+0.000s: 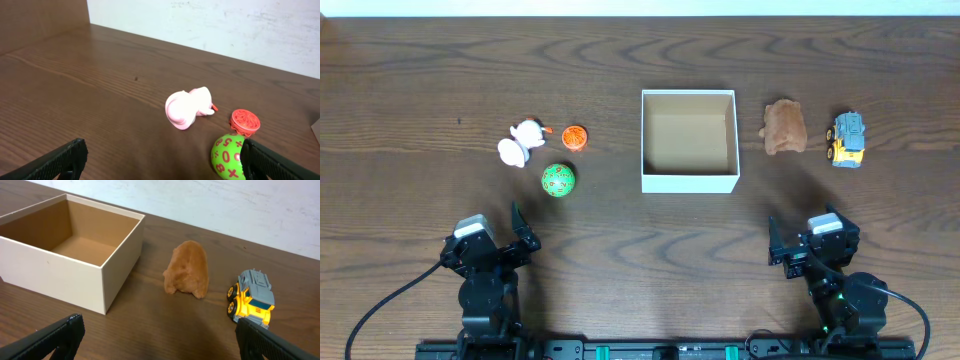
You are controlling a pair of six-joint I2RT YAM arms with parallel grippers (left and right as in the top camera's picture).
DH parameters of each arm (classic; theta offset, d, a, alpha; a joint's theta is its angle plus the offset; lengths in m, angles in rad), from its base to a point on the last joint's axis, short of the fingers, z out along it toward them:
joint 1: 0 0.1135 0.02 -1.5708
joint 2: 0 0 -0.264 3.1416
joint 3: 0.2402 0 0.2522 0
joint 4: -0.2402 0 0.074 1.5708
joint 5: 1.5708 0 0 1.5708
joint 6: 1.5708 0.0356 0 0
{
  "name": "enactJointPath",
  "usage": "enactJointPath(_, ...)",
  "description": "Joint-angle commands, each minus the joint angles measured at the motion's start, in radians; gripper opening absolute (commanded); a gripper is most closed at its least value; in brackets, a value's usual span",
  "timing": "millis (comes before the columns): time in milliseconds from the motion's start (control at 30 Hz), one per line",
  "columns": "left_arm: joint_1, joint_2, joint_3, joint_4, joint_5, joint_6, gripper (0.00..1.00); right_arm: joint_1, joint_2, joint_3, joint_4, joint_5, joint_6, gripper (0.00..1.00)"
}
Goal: Pack container
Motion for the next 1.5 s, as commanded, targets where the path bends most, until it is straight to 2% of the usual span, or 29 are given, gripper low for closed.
enactJointPath(0,0.005,-0.01,-0.029,-0.001,-0.002,-0.005,0.98,-0.007,-0.008,-0.006,0.001,-0.001,0.014,0.99)
enactJointPath(1067,0.005,-0.01,-0.026,0.005,0.029,-0.005,0.98,-0.007,-0.008,-0.006,0.019,-0.001,0.015,0.99)
enactJointPath(1100,0.005,-0.01,-0.026,0.005,0.043,-0.005,0.98,-0.007,-0.008,-0.006,0.027,-0.002,0.023,0.99)
enactJointPath(1267,0.005,0.003,-0.021,0.0,0.111,-0.005,0.98,-0.007,-0.008,-0.006,0.116,-0.017,0.257,0.99)
enactJointPath(1467,0.005,0.132,0.078,-0.007,0.13,-0.019,0.98,-0.007,0.066,0.027,0.145,-0.047,0.285,0.99)
